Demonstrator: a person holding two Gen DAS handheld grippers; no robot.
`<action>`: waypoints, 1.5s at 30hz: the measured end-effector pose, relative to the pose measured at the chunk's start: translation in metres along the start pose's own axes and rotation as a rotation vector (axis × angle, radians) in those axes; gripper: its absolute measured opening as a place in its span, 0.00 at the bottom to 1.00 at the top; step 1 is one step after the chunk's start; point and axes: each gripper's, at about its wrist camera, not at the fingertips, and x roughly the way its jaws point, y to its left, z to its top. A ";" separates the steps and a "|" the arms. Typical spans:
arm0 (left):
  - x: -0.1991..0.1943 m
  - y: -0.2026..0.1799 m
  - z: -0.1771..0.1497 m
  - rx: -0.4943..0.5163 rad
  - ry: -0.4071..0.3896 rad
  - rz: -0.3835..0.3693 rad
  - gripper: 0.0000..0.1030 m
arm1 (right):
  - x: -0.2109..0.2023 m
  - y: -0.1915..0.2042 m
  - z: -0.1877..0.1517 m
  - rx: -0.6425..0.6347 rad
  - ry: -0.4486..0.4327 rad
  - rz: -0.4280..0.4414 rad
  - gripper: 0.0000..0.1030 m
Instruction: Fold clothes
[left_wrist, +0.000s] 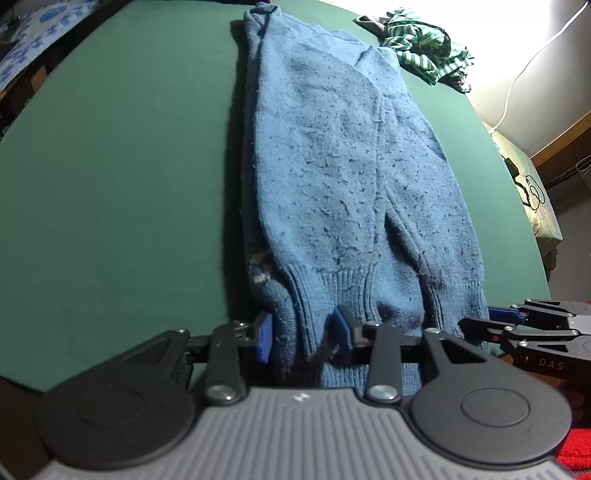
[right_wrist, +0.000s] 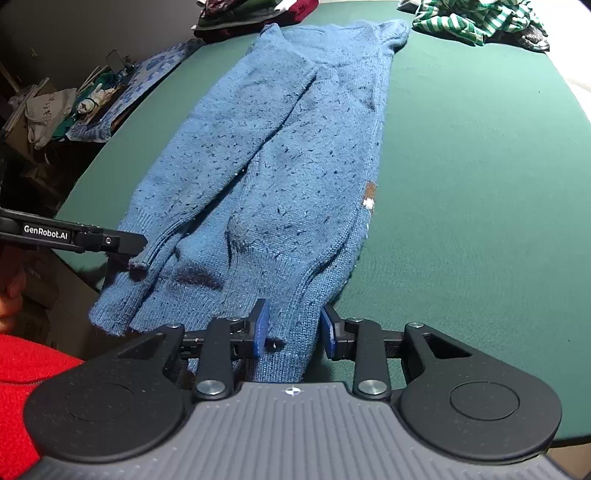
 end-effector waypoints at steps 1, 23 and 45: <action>0.000 -0.001 0.000 0.001 0.001 0.004 0.41 | 0.000 0.000 0.000 0.004 0.001 0.003 0.33; 0.001 -0.016 0.006 0.073 0.027 0.096 0.51 | -0.001 -0.004 0.000 0.075 0.005 0.006 0.24; 0.003 -0.022 0.009 0.103 0.052 0.120 0.50 | 0.001 0.004 0.000 0.033 0.011 -0.016 0.29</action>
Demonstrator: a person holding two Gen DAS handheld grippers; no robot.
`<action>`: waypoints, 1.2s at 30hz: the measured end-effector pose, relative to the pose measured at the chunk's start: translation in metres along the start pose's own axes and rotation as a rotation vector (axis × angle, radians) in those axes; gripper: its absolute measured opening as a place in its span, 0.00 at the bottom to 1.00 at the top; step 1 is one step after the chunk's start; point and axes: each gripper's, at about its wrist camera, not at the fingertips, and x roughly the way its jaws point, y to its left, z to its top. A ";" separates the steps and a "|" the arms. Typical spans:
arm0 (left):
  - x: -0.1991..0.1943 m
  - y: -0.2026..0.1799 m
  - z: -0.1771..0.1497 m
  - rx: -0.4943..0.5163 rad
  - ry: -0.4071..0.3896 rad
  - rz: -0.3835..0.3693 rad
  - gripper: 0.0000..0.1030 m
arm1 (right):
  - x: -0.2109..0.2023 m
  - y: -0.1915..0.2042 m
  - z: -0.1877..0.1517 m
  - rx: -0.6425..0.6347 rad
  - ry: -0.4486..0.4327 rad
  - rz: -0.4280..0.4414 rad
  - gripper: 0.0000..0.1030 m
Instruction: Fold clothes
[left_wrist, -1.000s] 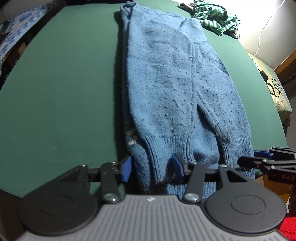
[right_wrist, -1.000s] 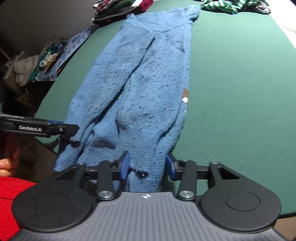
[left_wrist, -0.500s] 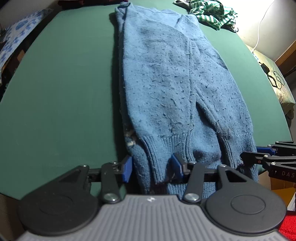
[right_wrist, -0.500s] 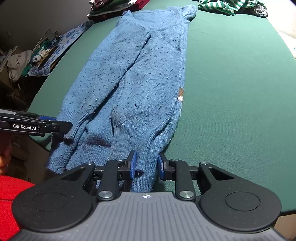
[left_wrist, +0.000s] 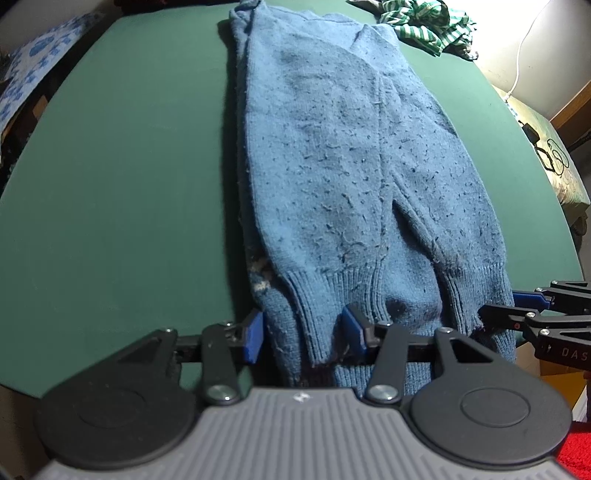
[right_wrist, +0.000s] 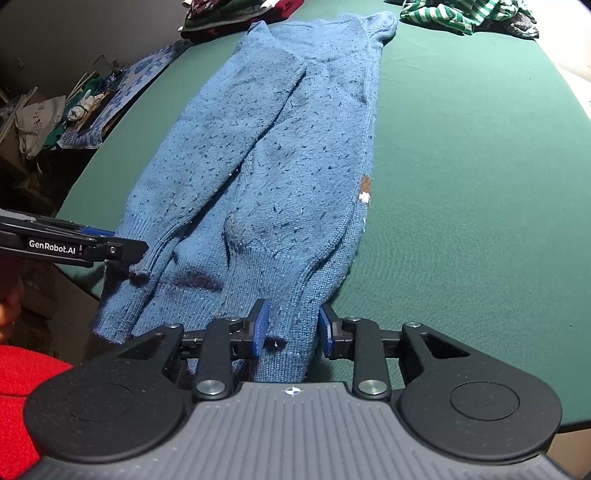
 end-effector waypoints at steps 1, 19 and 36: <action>0.000 0.000 0.000 0.001 0.000 0.001 0.50 | 0.000 0.000 0.000 -0.001 0.000 0.000 0.29; -0.002 0.002 0.000 0.001 0.000 -0.032 0.35 | -0.002 -0.005 -0.001 0.013 -0.013 0.026 0.19; -0.011 0.021 0.008 -0.133 0.040 -0.158 0.13 | -0.015 -0.020 0.007 0.097 -0.034 0.117 0.15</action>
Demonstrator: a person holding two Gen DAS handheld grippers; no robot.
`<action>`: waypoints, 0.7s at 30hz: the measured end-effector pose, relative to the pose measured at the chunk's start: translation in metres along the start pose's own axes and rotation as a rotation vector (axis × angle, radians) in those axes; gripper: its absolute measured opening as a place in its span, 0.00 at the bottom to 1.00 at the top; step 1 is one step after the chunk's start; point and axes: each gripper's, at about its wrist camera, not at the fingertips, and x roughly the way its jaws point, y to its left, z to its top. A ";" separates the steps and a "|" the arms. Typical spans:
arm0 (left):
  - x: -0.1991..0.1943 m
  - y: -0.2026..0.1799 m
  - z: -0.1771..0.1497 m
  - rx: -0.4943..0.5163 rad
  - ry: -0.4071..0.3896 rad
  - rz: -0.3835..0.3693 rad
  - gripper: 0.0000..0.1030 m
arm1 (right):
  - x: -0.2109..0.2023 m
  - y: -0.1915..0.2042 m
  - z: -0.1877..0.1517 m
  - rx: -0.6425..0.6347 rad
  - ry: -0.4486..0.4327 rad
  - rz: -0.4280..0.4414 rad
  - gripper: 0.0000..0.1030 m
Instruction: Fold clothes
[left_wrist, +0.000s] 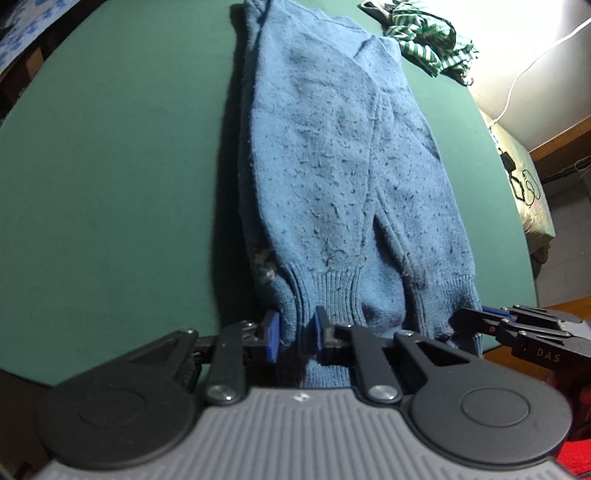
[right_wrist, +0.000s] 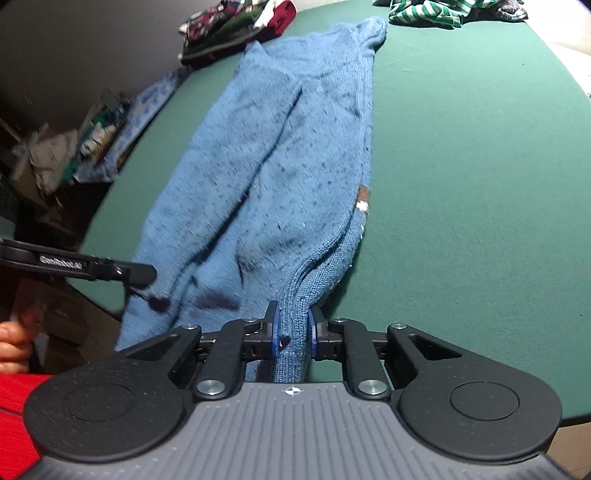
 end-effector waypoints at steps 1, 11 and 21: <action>0.000 0.000 0.001 0.000 0.002 0.004 0.13 | 0.001 0.000 0.001 0.002 0.007 -0.002 0.15; -0.017 -0.005 0.011 -0.052 -0.030 -0.019 0.12 | -0.011 -0.003 0.022 0.068 -0.001 0.107 0.14; -0.029 -0.007 0.035 -0.093 -0.110 -0.021 0.12 | -0.015 -0.018 0.050 0.187 -0.045 0.232 0.14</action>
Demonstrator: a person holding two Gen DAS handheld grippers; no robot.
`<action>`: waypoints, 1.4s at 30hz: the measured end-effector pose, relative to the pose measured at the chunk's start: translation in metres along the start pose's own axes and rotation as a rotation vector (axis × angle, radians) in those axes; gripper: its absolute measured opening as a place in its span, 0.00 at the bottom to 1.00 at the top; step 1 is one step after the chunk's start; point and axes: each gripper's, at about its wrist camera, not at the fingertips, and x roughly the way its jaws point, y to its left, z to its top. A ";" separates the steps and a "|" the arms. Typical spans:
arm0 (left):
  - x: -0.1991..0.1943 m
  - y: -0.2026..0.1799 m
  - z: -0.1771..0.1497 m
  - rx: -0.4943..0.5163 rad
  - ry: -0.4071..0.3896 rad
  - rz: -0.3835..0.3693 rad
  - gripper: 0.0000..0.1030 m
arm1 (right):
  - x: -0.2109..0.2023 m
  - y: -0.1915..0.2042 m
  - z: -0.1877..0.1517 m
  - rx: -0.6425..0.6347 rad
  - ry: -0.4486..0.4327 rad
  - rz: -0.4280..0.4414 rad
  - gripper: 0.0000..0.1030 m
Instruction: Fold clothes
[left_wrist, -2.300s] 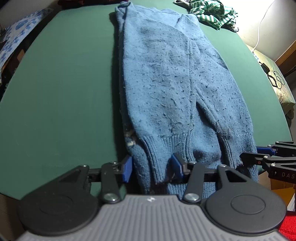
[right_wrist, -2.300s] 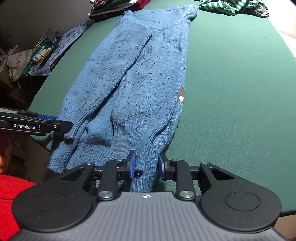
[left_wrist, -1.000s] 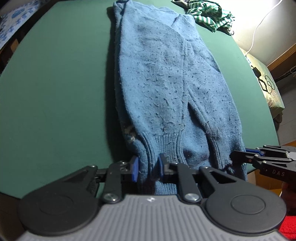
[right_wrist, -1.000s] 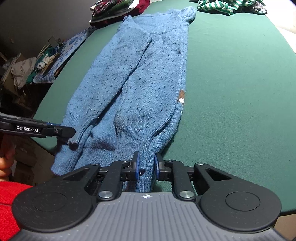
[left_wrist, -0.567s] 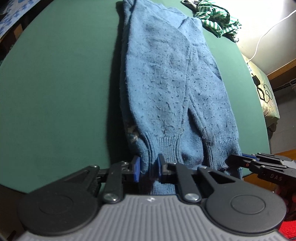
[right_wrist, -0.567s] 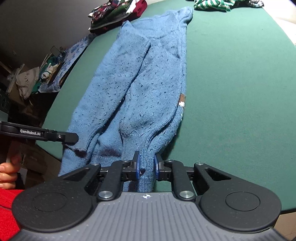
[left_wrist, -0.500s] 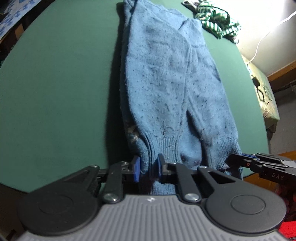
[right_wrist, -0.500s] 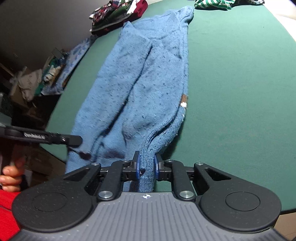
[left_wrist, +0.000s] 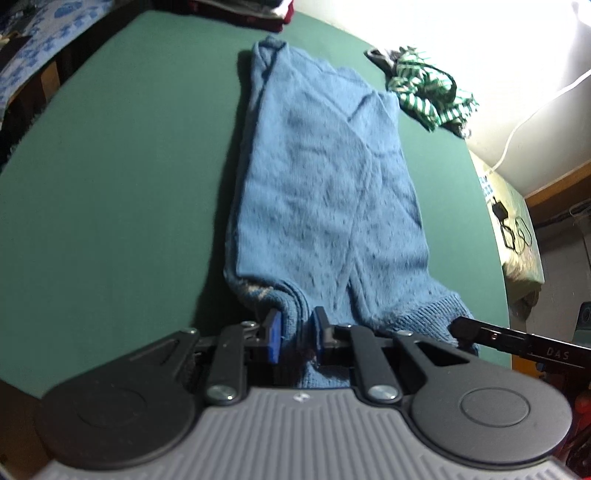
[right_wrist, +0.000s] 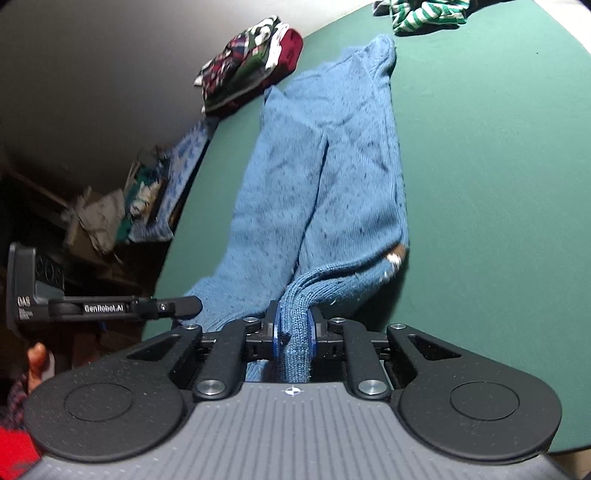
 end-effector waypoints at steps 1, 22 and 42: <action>-0.001 0.000 0.003 -0.004 -0.005 -0.003 0.12 | 0.000 -0.001 0.003 0.012 -0.006 0.008 0.14; 0.041 0.008 0.081 0.089 -0.009 -0.053 0.06 | 0.026 0.003 0.059 0.204 -0.210 -0.169 0.14; 0.012 -0.006 -0.050 1.397 -0.068 0.066 0.48 | 0.045 0.001 0.068 0.150 -0.114 -0.212 0.14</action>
